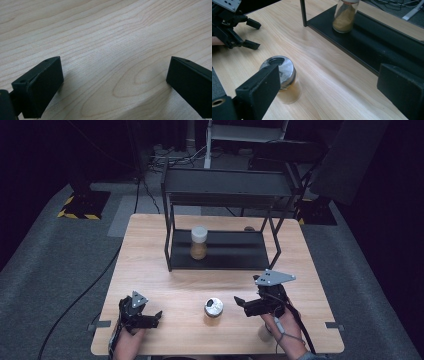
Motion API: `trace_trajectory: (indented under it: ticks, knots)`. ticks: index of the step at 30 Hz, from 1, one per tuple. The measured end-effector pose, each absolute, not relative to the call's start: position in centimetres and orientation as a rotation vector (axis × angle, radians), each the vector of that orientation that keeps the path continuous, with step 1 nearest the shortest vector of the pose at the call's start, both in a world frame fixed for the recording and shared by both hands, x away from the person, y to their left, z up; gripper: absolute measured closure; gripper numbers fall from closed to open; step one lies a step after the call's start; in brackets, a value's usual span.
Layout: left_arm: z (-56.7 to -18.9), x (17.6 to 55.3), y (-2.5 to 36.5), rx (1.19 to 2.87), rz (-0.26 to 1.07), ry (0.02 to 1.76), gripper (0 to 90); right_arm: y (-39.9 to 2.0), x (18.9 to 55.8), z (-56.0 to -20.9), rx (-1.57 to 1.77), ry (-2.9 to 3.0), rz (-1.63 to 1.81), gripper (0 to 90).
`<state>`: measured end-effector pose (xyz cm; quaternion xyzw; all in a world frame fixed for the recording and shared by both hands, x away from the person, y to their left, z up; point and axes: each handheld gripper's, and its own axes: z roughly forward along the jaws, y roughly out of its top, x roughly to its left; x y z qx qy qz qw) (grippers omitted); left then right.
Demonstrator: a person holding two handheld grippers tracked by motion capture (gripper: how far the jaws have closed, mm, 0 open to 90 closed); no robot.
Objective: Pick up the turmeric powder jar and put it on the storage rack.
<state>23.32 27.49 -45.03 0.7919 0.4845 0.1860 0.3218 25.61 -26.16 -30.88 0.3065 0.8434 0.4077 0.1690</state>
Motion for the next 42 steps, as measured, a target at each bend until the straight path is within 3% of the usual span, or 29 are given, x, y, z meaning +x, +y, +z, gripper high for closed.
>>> trace_trajectory:
  ticks: [42]
  knots:
    - [-45.0, 23.3, 27.5, 2.081, 0.488, 1.271, 0.3, -19.4, 26.2, -34.4, 0.847, 2.529, 1.138, 4.5]
